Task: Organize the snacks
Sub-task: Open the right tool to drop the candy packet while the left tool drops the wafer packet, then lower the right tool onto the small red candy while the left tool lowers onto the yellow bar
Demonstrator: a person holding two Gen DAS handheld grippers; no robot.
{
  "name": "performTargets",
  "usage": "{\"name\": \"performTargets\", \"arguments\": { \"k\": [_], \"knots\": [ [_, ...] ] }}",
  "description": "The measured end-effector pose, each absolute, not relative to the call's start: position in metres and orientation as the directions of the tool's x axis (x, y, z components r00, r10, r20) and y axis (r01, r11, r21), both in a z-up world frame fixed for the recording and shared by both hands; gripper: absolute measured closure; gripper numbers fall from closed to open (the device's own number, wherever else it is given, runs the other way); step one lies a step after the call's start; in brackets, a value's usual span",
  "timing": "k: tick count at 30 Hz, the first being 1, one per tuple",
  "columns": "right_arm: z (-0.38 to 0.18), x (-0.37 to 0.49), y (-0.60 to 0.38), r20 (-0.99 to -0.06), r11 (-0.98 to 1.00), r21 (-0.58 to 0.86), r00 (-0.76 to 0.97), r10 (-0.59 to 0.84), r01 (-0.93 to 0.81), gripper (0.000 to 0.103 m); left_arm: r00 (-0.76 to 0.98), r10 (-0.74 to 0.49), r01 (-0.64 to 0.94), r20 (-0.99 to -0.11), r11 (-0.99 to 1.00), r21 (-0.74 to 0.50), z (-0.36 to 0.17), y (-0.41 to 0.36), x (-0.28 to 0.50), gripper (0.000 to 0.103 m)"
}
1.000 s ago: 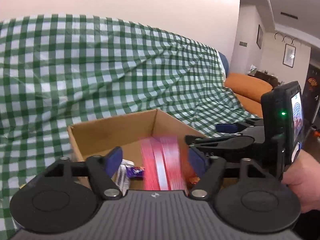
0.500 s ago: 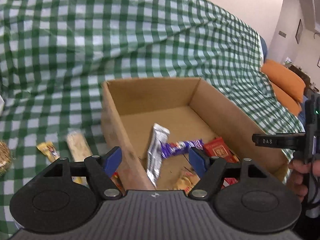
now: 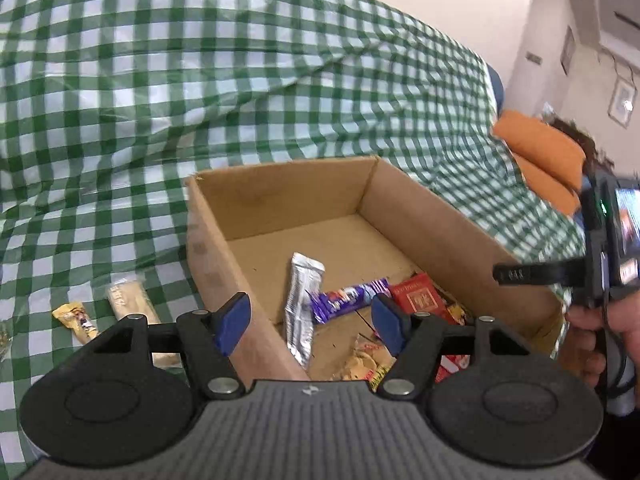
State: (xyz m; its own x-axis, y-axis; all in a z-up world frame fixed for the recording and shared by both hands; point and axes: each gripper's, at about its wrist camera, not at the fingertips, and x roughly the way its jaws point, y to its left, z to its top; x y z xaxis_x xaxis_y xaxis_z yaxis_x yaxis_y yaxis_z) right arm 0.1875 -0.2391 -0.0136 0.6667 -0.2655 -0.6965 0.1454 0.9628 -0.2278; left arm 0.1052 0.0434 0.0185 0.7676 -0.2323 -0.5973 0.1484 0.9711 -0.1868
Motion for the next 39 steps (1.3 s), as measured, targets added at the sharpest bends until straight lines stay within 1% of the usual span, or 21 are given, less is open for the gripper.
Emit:
{"name": "performTargets", "arguments": {
  "k": [2, 3, 5, 6, 8, 10, 11, 12, 13, 14, 16, 18, 20, 22, 23, 24, 27, 29, 31, 35, 39],
  "knots": [
    [-0.011, 0.186, -0.239, -0.693, 0.965, -0.214, 0.672, -0.261, 0.154, 0.054, 0.785, -0.213, 0.106, -0.581, 0.972, -0.211, 0.026, 0.059, 0.106, 0.032],
    [-0.009, 0.185, -0.241, -0.691, 0.969, -0.190, 0.680, -0.246, 0.158, 0.054, 0.801, -0.191, 0.071, -0.568, 0.971, -0.226, 0.030, 0.071, 0.105, 0.035],
    [-0.002, 0.181, -0.240, -0.675, 0.974, -0.162, 0.701, -0.228, 0.160, 0.052, 0.821, -0.138, -0.009, -0.554, 0.967, -0.255, 0.035, 0.097, 0.102, 0.053],
    [0.001, 0.179, -0.238, -0.664, 0.974, -0.161, 0.713, -0.225, 0.157, 0.052, 0.825, -0.101, -0.062, -0.556, 0.961, -0.268, 0.037, 0.112, 0.101, 0.056],
    [0.007, 0.173, -0.233, -0.638, 0.978, -0.151, 0.741, -0.208, 0.145, 0.052, 0.811, -0.022, -0.171, -0.585, 0.947, -0.272, 0.037, 0.138, 0.099, 0.069],
    [0.014, 0.167, -0.226, -0.601, 0.983, -0.136, 0.778, -0.184, 0.127, 0.053, 0.784, 0.029, -0.259, -0.621, 0.924, -0.283, 0.037, 0.166, 0.094, 0.073],
    [0.018, 0.162, -0.221, -0.576, 0.984, -0.135, 0.800, -0.171, 0.113, 0.057, 0.768, 0.035, -0.291, -0.640, 0.908, -0.300, 0.037, 0.179, 0.092, 0.077],
    [0.023, 0.157, -0.215, -0.548, 0.986, -0.135, 0.822, -0.156, 0.097, 0.061, 0.748, 0.035, -0.323, -0.662, 0.892, -0.317, 0.037, 0.192, 0.091, 0.077],
    [0.028, 0.151, -0.208, -0.516, 0.988, -0.133, 0.847, -0.132, 0.073, 0.070, 0.736, 0.038, -0.341, -0.676, 0.884, -0.320, 0.038, 0.201, 0.091, 0.077],
    [0.033, 0.145, -0.201, -0.489, 0.990, -0.129, 0.866, -0.107, 0.050, 0.076, 0.722, 0.042, -0.352, -0.691, 0.882, -0.314, 0.041, 0.210, 0.092, 0.077],
    [0.043, 0.130, -0.186, -0.423, 0.994, -0.106, 0.906, -0.032, -0.014, 0.080, 0.702, 0.054, -0.350, -0.710, 0.894, -0.278, 0.045, 0.220, 0.097, 0.077],
    [0.051, 0.113, -0.165, -0.353, 0.990, -0.112, 0.934, 0.045, -0.090, 0.081, 0.707, 0.072, -0.345, -0.703, 0.903, -0.254, 0.048, 0.230, 0.099, 0.077],
    [0.054, 0.095, -0.143, -0.292, 0.979, -0.148, 0.952, 0.094, -0.142, 0.082, 0.730, 0.072, -0.336, -0.680, 0.904, -0.265, 0.044, 0.238, 0.095, 0.077],
    [0.054, 0.080, -0.120, -0.264, 0.968, -0.180, 0.957, 0.124, -0.175, 0.082, 0.738, 0.064, -0.332, -0.672, 0.901, -0.278, 0.027, 0.243, 0.089, 0.077],
    [0.053, 0.071, -0.106, -0.256, 0.960, -0.201, 0.957, 0.139, -0.194, 0.082, 0.712, 0.055, -0.339, -0.700, 0.900, -0.275, 0.017, 0.243, 0.089, 0.077],
    [0.052, 0.063, -0.093, -0.254, 0.951, -0.224, 0.955, 0.153, -0.212, 0.082, 0.668, 0.050, -0.364, -0.743, 0.892, -0.268, 0.009, 0.244, 0.092, 0.077],
    [0.041, 0.044, -0.054, -0.278, 0.916, -0.282, 0.938, 0.207, -0.286, 0.082, 0.684, 0.047, -0.339, -0.728, 0.904, -0.261, 0.008, 0.240, 0.096, 0.077],
    [0.029, 0.037, -0.025, -0.342, 0.879, -0.313, 0.906, 0.248, -0.359, 0.081, 0.678, 0.055, -0.333, -0.733, 0.912, -0.239, 0.006, 0.237, 0.100, 0.077],
    [0.016, 0.032, 0.001, -0.405, 0.847, -0.332, 0.874, 0.269, -0.415, 0.081, 0.671, 0.032, -0.336, -0.741, 0.904, -0.266, 0.001, 0.239, 0.104, 0.077],
    [-0.017, 0.039, 0.040, -0.526, 0.789, -0.388, 0.817, 0.236, -0.477, 0.081, 0.653, 0.000, -0.343, -0.757, 0.892, -0.295, -0.007, 0.245, 0.110, 0.077],
    [-0.042, 0.061, 0.061, -0.606, 0.784, -0.407, 0.780, 0.153, -0.470, 0.079, 0.637, -0.040, -0.329, -0.770, 0.889, -0.319, -0.015, 0.246, 0.122, 0.077]
  ]
}}
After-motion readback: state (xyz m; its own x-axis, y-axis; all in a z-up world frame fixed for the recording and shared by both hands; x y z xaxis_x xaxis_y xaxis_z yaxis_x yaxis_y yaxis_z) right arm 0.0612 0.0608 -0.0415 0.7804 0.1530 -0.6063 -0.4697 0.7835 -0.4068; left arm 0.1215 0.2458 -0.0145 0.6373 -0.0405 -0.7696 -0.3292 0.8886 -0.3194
